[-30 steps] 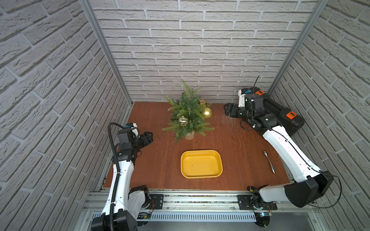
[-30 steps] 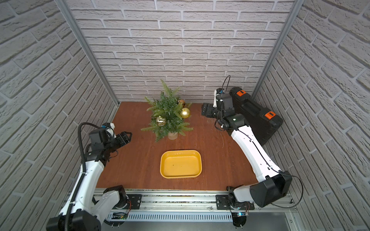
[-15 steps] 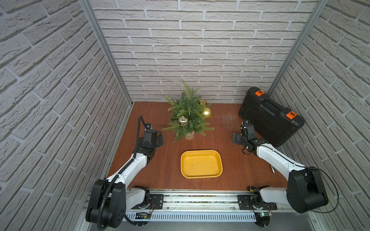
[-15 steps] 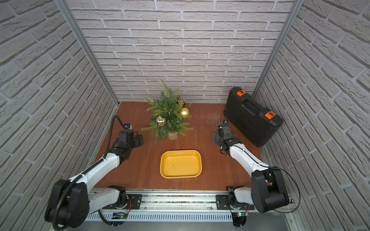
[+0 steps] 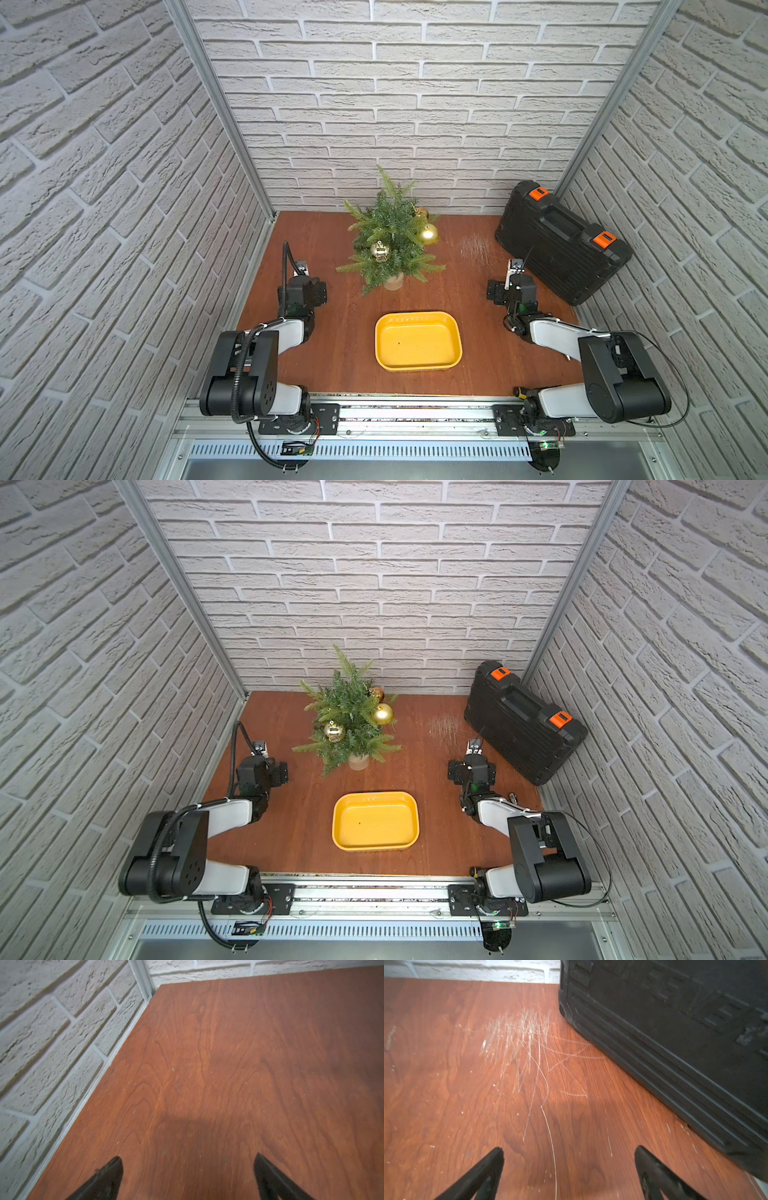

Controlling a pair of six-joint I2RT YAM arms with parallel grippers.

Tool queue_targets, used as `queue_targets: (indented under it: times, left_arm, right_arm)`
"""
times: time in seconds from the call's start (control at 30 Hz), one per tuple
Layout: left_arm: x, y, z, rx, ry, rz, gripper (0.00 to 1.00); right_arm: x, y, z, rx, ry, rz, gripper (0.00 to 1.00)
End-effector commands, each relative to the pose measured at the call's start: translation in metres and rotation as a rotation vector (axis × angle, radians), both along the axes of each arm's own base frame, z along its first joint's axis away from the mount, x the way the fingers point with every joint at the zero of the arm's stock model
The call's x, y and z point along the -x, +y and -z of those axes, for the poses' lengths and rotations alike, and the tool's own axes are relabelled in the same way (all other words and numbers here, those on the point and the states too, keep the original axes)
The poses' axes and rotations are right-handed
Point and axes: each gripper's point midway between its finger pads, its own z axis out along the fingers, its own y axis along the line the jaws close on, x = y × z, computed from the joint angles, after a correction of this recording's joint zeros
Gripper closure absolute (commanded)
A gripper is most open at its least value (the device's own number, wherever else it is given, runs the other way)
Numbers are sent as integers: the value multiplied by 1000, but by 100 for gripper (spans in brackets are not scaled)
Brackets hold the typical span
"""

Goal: Decorate the small christmas tree with ornaments
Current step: Reset both arms

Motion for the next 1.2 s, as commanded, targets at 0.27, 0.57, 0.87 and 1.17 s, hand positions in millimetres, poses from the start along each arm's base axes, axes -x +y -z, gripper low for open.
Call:
queue_targets:
  times: [0.27,0.57,0.87,1.17]
  left_arm:
    - [-24,-3,-5,96,-147,120,2]
    - [-24,-2,-5,87,-148,112,2]
    - [-23,-3,-6,85,-153,112,2]
    - [-23,-2,-6,82,-155,110,2]
  right_arm:
    - [-13,36,-15,-30,-128,-222,1]
    - [-13,40,-8,-32,-131,-251,1]
    - [-11,41,-11,-42,-140,-261,1]
    - [-13,42,-8,-44,-129,-264,1]
